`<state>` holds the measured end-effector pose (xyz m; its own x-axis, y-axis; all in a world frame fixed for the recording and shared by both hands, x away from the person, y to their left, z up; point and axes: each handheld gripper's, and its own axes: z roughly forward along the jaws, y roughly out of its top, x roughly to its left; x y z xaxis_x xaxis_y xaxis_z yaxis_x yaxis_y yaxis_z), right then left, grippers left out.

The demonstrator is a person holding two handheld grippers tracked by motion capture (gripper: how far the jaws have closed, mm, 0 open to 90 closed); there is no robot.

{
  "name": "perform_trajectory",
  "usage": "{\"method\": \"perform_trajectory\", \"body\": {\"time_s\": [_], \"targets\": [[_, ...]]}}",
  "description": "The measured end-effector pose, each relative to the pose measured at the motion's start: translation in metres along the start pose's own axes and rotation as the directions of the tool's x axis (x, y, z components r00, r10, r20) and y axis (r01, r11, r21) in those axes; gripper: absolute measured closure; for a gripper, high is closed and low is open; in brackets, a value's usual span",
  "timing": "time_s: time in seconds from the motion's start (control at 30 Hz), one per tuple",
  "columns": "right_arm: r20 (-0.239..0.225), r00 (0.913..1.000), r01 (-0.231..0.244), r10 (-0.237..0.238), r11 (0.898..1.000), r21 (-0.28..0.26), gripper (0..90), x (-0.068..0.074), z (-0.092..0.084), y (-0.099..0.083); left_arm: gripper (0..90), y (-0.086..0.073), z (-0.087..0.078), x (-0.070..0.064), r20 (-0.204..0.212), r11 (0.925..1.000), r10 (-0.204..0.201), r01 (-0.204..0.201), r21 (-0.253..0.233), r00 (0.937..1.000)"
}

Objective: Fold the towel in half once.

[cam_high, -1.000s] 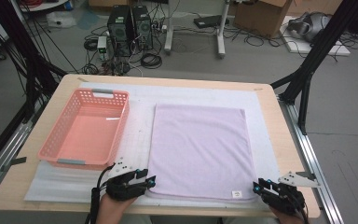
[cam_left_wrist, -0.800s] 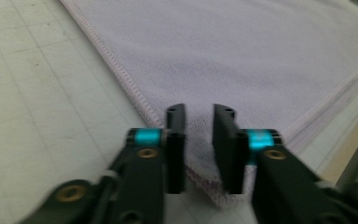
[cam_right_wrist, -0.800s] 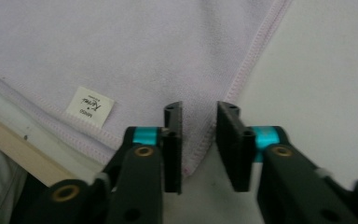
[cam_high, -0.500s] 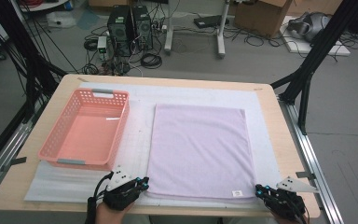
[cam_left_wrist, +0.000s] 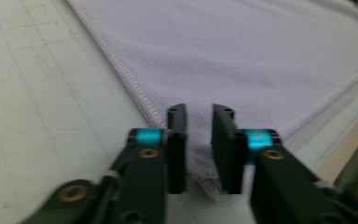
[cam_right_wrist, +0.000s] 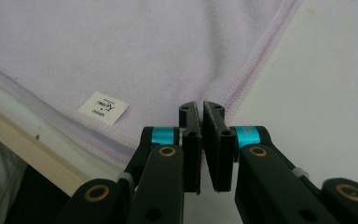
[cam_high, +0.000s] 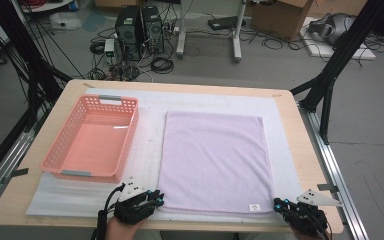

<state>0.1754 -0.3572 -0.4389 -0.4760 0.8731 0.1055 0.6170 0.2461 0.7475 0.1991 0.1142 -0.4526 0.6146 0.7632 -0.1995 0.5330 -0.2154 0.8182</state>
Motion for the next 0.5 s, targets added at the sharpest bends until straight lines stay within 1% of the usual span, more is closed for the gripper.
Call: {"method": "perform_trajectory", "body": {"time_s": [0.03,0.07,0.2,0.33,0.4,0.43,0.47,0.5], "targets": [[-0.001,1.0000,0.000,0.000,1.000,-0.001,85.4,0.000,0.000,0.000,89.0,0.000,0.000,0.000,-0.004,1.0000,0.005,-0.005,-0.001,1.0000],[0.000,1.0000,0.000,0.000,1.000,-0.002,85.5,0.000,-0.001,0.000,89.5,0.000,-0.001,-0.001,-0.006,0.9999,0.009,-0.009,-0.006,0.9999],[-0.003,1.0000,-0.001,0.001,1.000,-0.008,85.5,0.000,-0.001,0.000,89.7,0.002,-0.004,-0.002,0.005,0.9997,0.007,-0.007,-0.022,1.0000],[-0.013,0.9999,-0.005,0.004,1.000,-0.026,86.0,0.000,-0.005,0.001,89.8,0.003,-0.009,0.000,0.021,0.9988,-0.017,0.017,-0.046,0.9996],[-0.020,0.9997,-0.014,0.013,0.999,-0.040,86.1,0.001,-0.009,0.002,89.8,0.002,-0.011,0.001,0.012,0.9986,-0.018,0.018,-0.050,0.9998],[-0.021,0.9996,-0.020,0.019,0.999,-0.043,86.0,0.001,-0.009,0.002,89.6,0.001,-0.011,0.002,0.001,0.9984,-0.027,0.027,-0.050,0.9996],[-0.022,0.9995,-0.024,0.023,0.999,-0.043,86.0,0.001,-0.009,0.002,87.0,0.000,-0.009,0.003,-0.009,0.9985,-0.033,0.033,-0.043,0.9994],[-0.023,0.9995,-0.021,0.020,0.999,-0.040,86.0,0.001,-0.008,0.001,73.1,-0.001,-0.007,0.004,-0.015,0.9982,-0.055,0.055,-0.024,0.9984]]}}
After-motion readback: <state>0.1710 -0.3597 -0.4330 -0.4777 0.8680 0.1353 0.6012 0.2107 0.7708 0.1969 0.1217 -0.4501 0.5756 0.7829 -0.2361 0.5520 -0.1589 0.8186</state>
